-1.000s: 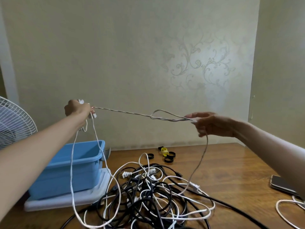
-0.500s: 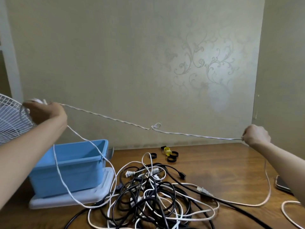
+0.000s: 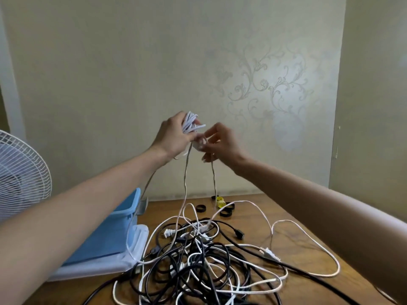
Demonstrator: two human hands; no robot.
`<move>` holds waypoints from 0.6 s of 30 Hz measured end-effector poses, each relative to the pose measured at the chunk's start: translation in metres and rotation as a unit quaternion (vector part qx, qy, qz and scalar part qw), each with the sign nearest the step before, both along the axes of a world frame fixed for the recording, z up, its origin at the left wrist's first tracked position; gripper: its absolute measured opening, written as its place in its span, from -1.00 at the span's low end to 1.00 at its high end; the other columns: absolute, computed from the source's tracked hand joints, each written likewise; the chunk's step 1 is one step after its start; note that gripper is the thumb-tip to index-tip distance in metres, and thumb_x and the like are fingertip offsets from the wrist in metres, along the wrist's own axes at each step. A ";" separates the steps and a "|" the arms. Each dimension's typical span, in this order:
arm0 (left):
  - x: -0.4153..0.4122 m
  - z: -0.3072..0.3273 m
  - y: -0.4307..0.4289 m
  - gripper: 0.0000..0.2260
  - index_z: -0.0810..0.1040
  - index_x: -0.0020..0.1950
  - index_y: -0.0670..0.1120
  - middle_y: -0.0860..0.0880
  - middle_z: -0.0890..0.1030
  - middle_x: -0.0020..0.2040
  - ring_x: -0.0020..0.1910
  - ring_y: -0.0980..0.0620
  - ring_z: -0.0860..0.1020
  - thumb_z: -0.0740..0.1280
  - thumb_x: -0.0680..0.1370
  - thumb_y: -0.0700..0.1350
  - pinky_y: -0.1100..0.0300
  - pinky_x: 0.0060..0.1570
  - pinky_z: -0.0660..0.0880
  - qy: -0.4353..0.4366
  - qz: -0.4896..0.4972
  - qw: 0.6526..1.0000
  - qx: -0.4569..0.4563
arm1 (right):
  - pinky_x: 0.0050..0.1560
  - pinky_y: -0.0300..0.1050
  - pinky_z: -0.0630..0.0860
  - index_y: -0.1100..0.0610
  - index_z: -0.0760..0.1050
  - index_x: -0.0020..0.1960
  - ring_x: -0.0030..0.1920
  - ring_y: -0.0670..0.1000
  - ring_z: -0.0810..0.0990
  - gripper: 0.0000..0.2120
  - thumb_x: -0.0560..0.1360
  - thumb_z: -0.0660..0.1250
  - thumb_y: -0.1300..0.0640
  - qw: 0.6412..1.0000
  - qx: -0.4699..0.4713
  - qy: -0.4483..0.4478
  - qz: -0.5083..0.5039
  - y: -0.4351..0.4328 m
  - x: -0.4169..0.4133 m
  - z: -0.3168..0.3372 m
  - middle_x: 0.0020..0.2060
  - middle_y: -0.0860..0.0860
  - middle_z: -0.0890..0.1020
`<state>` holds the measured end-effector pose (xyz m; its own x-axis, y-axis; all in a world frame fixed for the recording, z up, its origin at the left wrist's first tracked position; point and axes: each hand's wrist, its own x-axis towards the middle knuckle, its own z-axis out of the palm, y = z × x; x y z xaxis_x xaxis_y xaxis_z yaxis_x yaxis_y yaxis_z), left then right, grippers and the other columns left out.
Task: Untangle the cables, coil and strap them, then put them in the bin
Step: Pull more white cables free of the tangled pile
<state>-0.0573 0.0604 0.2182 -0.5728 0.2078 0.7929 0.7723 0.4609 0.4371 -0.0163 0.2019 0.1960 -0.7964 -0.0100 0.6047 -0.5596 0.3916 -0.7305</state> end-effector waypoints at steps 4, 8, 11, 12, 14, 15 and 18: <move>0.005 0.006 -0.006 -0.77 0.56 -0.01 -0.13 -0.02 0.59 -0.16 -0.26 0.05 0.50 0.51 0.40 -0.16 0.20 -0.26 0.46 -0.047 -0.023 0.998 0.024 | -0.51 -0.26 0.51 0.23 0.47 -0.19 -0.58 -0.12 0.50 -0.83 0.40 0.45 0.38 0.999 -0.036 -0.004 -0.028 0.010 0.010 0.012 -0.42 0.09 0.55; 0.008 0.004 -0.006 -0.79 0.55 -0.03 -0.12 -0.01 0.57 -0.21 -0.27 0.06 0.49 0.51 0.40 -0.19 0.27 -0.35 0.41 -0.090 -0.052 0.994 0.042 | -0.49 -0.18 0.57 0.34 0.53 -0.05 -0.56 -0.02 0.52 -0.86 0.43 0.43 0.35 0.999 -0.027 -0.022 -0.031 0.009 0.017 0.012 -0.42 0.16 0.57; 0.010 0.003 -0.008 -0.77 0.57 -0.02 -0.12 -0.05 0.59 -0.16 -0.21 0.05 0.51 0.52 0.39 -0.15 0.21 -0.24 0.46 -0.101 -0.067 0.992 0.016 | -0.58 -0.19 0.51 0.38 0.52 0.01 -0.62 -0.02 0.49 -0.88 0.51 0.26 0.46 0.999 -0.005 -0.034 -0.024 0.015 0.014 0.012 -0.46 0.16 0.53; 0.012 0.003 -0.010 -0.76 0.57 -0.01 -0.12 -0.05 0.59 -0.15 -0.21 0.05 0.51 0.52 0.39 -0.13 0.20 -0.22 0.47 -0.107 -0.067 0.992 0.002 | -0.60 -0.20 0.48 0.37 0.51 0.00 -0.63 -0.02 0.48 -0.84 0.53 0.18 0.49 0.999 0.001 -0.036 -0.015 0.017 0.012 0.011 -0.48 0.15 0.51; 0.013 0.003 -0.012 -0.76 0.59 0.00 -0.14 -0.04 0.59 -0.17 -0.21 0.05 0.52 0.51 0.40 -0.12 0.16 -0.19 0.48 -0.113 -0.064 0.991 -0.017 | -0.60 -0.22 0.42 0.31 0.46 0.03 -0.62 -0.02 0.46 -0.75 0.53 0.08 0.52 0.999 0.017 -0.043 0.004 0.022 0.010 0.009 -0.52 0.10 0.49; 0.013 0.002 -0.012 -0.78 0.59 -0.02 -0.15 -0.03 0.60 -0.18 -0.20 0.04 0.53 0.51 0.40 -0.13 0.12 -0.15 0.49 -0.115 -0.056 0.992 -0.016 | -0.59 -0.23 0.38 0.30 0.43 0.07 -0.61 -0.03 0.44 -0.74 0.54 0.07 0.52 0.998 0.028 -0.050 0.017 0.023 0.011 0.009 -0.53 0.07 0.49; 0.012 0.002 -0.013 -0.84 0.59 -0.05 -0.16 -0.04 0.63 -0.17 -0.17 0.02 0.57 0.49 0.41 -0.20 0.18 -0.09 0.48 -0.110 -0.008 0.994 -0.001 | -0.55 -0.27 0.33 0.24 0.43 0.09 -0.57 -0.08 0.39 -0.86 0.57 0.20 0.40 0.992 0.064 -0.085 0.070 0.030 0.015 0.006 -0.48 0.06 0.54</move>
